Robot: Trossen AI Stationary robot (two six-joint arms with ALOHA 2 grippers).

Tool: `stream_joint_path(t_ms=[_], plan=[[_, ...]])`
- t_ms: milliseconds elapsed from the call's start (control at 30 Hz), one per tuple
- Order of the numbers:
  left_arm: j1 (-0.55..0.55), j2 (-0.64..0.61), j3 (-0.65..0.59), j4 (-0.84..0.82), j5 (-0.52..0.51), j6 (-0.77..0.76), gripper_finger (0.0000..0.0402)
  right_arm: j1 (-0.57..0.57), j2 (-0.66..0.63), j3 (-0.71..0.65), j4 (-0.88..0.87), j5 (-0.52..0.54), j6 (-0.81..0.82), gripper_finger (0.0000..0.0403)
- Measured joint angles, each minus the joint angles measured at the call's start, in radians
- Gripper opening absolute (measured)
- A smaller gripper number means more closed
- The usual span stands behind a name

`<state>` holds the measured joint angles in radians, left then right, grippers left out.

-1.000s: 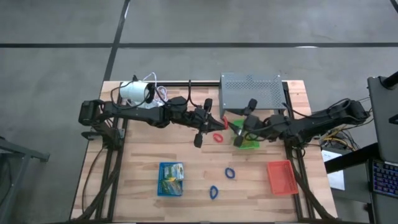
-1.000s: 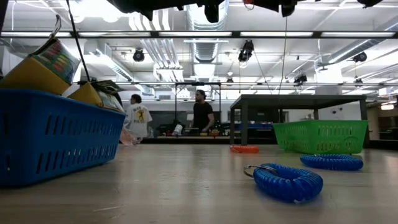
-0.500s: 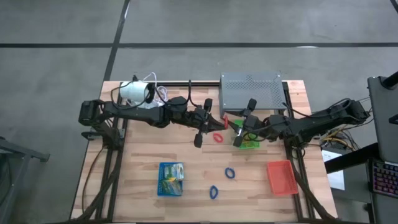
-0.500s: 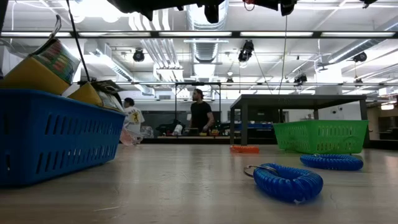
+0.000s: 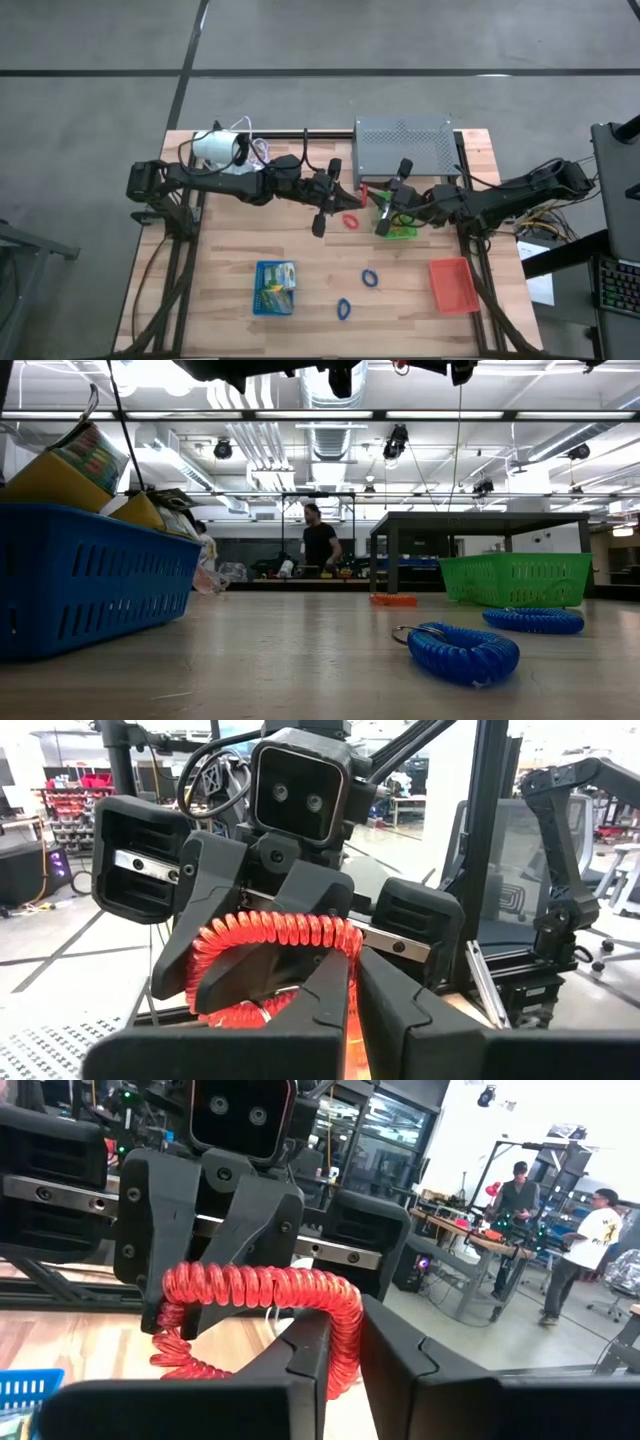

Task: Pick & Place Office Desk Supplies
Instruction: Put the orange spring keychain into the orange bin

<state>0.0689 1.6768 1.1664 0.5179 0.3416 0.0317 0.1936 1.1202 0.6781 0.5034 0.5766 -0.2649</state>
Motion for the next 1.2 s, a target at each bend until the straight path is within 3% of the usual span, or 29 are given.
stream_joint_path(t_ms=[467,833,1200], plan=[[-0.002,-0.010,0.000,0.002,-0.116,-0.153,0.0050,0.000,-0.001,-0.001,-0.001,0.003,0.000,0.0047],[-0.002,-0.010,0.000,0.002,-0.121,-0.171,0.0094,0.000,-0.001,-0.001,-0.001,0.002,0.000,0.0043],[-0.002,-0.010,0.000,0.001,-0.121,-0.245,0.0099,0.000,-0.001,-0.001,-0.001,0.001,-0.005,0.0044]])
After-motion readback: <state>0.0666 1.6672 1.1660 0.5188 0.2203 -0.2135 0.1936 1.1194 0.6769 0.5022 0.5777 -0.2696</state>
